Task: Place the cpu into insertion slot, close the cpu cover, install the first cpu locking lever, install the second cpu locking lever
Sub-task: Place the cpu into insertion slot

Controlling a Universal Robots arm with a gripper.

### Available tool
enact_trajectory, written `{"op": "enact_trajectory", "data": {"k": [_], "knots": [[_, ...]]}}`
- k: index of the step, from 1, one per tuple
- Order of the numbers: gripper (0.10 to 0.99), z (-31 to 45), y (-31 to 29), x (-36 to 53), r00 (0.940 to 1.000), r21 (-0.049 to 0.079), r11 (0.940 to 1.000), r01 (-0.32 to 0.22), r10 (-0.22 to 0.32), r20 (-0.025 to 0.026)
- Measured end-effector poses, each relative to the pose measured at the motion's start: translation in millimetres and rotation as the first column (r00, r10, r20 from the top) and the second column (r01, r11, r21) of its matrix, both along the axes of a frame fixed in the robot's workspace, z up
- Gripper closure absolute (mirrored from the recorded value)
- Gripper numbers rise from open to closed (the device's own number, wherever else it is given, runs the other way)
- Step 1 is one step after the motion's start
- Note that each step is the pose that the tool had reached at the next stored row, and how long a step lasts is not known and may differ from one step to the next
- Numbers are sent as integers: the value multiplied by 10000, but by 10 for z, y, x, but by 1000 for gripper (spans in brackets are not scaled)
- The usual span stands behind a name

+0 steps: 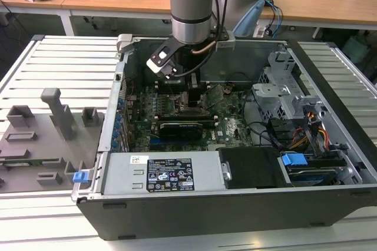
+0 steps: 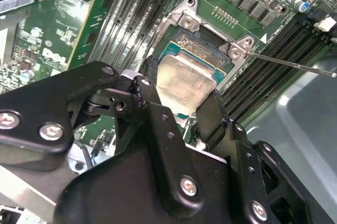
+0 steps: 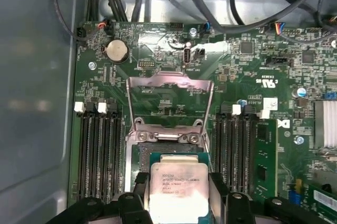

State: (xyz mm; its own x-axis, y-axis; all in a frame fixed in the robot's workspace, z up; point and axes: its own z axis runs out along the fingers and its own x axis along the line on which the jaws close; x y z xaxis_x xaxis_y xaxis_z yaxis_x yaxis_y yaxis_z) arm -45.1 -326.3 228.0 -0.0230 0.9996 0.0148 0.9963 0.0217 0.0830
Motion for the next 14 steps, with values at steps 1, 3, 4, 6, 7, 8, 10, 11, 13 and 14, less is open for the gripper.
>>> {"op": "enact_trajectory", "data": {"k": [1, 3, 4, 6, 7, 8, 10, 11, 13, 14], "knots": [[549, -22, 13, -6, 10000, 2, 10000, 1, -1, 1], [549, -65, 29, -10, 10000, 1, 10000, 0, 0, 0], [549, -89, 34, -11, 10000, 1, 10000, 0, 0, 0], [549, -113, 42, -14, 10000, 2, 10000, 0, 0, 0], [549, -133, 50, -19, 10000, 1, 10000, 0, 0, 0], [549, -144, 54, -21, 10000, 1, 10000, -1, 1, 0], [549, -169, 60, -23, 10000, 2, 10000, 24, -24, 0], [549, -188, 68, -23, 9999, 1, 9999, 163, -163, -1], [549, -210, 79, -22, 9998, 1, 9998, 179, -179, 0], [549, -220, 84, -21, 9998, 1, 9998, 182, -182, 0]]}}
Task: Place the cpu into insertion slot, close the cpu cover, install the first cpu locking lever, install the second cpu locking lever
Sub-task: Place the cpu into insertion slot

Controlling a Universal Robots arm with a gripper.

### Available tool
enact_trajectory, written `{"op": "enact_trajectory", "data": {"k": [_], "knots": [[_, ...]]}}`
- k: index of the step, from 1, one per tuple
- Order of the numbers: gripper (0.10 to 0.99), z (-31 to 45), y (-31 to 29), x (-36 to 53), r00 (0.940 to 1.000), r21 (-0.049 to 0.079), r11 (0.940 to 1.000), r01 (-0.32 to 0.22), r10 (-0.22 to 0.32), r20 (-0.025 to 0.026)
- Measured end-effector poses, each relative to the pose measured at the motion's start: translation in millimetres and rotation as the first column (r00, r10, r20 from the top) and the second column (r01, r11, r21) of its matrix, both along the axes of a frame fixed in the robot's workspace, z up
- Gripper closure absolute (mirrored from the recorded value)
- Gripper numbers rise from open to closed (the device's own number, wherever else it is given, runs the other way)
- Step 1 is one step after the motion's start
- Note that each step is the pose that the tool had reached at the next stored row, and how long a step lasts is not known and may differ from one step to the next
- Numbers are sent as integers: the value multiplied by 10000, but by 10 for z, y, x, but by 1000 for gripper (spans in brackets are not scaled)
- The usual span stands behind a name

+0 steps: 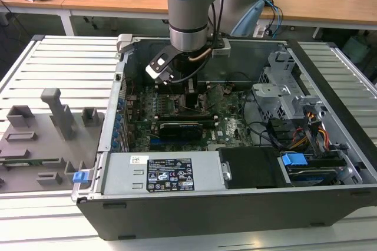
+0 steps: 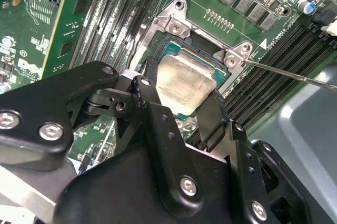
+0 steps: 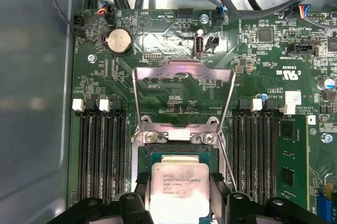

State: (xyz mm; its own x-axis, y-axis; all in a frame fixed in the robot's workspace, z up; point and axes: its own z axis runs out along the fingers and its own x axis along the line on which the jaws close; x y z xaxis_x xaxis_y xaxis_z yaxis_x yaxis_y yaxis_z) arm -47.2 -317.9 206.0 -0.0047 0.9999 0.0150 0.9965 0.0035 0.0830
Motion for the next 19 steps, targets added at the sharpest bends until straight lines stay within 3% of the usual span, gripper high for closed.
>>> {"op": "enact_trajectory", "data": {"k": [16, 18, 19], "knots": [[549, -73, 24, 11, 9999, -4, 9999, 101, -101, -2], [537, -75, 24, 11, 9999, 0, 9999, 104, -104, 1], [471, -75, 23, 11, 9999, -1, 9999, 105, -105, 1]]}}
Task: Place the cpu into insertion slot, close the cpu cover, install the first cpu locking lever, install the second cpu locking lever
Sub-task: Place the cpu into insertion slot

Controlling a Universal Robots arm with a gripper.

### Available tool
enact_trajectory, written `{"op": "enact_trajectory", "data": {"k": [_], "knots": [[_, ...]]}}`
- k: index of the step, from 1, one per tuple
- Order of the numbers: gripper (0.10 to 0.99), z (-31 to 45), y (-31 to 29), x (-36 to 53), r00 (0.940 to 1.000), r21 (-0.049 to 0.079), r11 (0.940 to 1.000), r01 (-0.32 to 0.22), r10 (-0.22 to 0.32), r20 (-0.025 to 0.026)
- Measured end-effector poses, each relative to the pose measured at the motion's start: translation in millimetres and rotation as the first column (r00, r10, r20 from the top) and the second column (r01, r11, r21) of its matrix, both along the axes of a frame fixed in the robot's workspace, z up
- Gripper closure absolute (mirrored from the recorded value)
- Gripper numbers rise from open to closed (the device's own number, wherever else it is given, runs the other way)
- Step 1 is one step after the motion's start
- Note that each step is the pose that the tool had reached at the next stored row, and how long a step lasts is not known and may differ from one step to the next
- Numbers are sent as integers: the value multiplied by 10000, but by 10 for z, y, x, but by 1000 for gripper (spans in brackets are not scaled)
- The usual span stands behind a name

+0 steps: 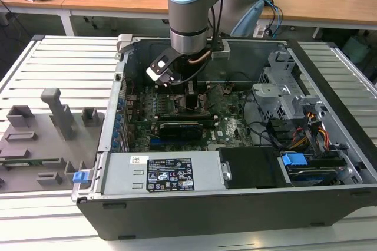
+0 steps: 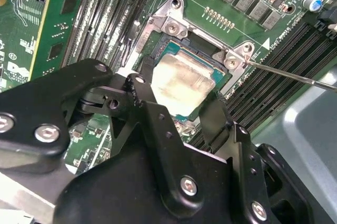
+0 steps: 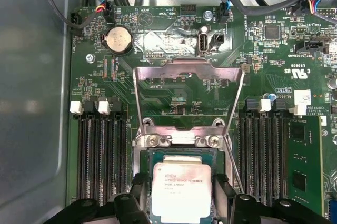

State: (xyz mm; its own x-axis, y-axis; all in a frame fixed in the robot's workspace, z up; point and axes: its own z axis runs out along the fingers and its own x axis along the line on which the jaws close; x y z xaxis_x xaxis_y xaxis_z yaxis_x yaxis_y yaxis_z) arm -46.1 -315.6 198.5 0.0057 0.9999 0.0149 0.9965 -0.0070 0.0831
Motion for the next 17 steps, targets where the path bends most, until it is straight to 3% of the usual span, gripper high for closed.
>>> {"op": "enact_trajectory", "data": {"k": [8, 10, 17], "knots": [[471, 1, -1, 1, 10000, -2, 10000, -22, 22, -1], [549, 2, -2, 1, 10000, -6, 10000, -51, 51, -4], [549, 4, -13, 1, 9996, -2, 9996, -289, 289, 0]]}}
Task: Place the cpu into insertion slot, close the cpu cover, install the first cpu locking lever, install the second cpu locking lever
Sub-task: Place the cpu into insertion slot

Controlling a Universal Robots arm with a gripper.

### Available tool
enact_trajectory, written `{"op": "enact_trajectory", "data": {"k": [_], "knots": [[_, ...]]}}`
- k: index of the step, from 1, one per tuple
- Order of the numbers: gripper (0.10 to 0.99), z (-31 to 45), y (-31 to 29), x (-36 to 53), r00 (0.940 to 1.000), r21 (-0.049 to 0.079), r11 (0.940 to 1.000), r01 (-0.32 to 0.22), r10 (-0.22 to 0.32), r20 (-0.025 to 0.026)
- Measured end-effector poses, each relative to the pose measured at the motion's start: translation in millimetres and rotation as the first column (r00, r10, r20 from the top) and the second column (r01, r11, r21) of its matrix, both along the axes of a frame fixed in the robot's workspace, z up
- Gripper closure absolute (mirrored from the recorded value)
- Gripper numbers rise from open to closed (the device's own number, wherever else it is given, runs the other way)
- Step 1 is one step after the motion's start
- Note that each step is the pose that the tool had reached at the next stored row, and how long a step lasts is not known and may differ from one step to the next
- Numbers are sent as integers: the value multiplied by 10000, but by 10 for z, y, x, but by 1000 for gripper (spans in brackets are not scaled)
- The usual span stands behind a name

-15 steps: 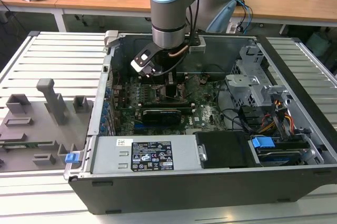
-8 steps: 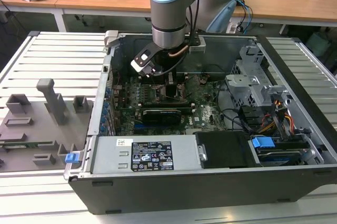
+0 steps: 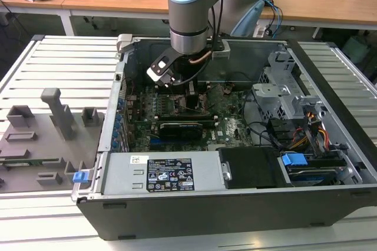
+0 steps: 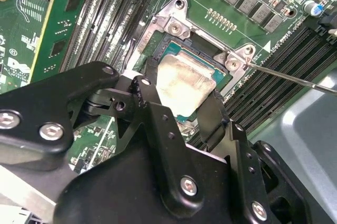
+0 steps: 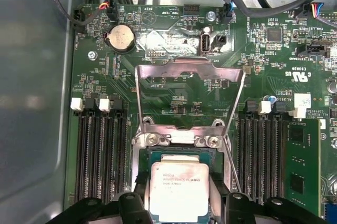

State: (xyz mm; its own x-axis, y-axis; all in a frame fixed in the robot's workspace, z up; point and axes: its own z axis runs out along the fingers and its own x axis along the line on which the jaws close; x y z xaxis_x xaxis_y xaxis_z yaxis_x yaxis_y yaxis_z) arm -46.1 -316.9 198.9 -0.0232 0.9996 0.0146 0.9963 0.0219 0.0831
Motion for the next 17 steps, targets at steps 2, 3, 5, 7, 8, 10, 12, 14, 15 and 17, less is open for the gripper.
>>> {"op": "enact_trajectory", "data": {"k": [2, 3, 5, 7, 8, 10, 12, 14, 15, 17], "knots": [[549, 0, -1, 2, 10000, -2, 10000, 1, -1, -2], [549, 0, -1, 6, 10000, -3, 10000, -1, 1, -5], [549, -1, -2, 13, 10000, -7, 10000, 1, -1, -5], [537, -7, 0, 18, 10000, 3, 10000, 0, 0, 3], [537, -7, 0, 17, 10000, 1, 10000, 1, -1, 1], [475, -6, -1, 17, 10000, -2, 10000, 1, -1, -1], [475, -6, -1, 17, 10000, 0, 10000, 1, -1, 0], [475, 2, -1, 17, 10000, -3, 10000, 1, -1, -1], [475, 10, -1, 17, 10000, -1, 10000, 1, -1, 0], [475, 37, -1, 17, 10000, -1, 10000, 1, -1, 0]]}}
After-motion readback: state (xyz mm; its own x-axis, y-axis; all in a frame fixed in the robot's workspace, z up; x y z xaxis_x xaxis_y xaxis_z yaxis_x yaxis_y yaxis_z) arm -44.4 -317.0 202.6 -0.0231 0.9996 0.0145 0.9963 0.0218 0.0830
